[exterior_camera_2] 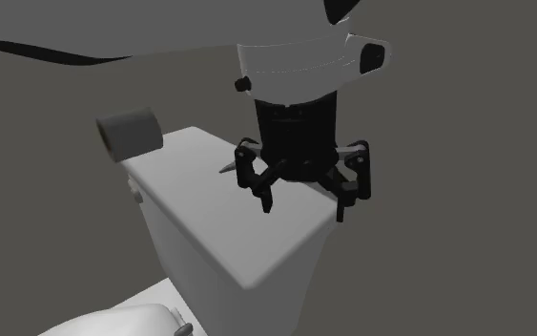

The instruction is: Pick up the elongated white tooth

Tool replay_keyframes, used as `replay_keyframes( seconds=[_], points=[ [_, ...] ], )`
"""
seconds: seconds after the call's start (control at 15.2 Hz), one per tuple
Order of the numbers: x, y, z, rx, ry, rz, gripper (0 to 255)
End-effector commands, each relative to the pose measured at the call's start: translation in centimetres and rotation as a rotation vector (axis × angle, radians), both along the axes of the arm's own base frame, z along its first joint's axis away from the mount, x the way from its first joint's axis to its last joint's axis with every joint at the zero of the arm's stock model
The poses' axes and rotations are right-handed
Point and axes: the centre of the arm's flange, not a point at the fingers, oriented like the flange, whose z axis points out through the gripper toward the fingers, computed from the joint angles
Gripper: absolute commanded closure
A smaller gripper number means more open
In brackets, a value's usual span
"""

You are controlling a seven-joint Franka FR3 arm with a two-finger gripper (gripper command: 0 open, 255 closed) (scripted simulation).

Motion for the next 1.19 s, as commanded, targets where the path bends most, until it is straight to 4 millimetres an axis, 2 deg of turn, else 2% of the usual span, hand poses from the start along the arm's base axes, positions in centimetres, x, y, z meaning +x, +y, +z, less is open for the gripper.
replay_keyframes(
  seconds=[0.0,0.59,1.12],
  points=[
    [0.0,0.0,0.0,0.0,0.0,0.0,0],
    [8.1,8.8,-0.8,-0.018,-0.042,-0.155,0],
    [16.4,15.5,-1.4,-0.034,-0.08,-0.293,0]
  ],
)
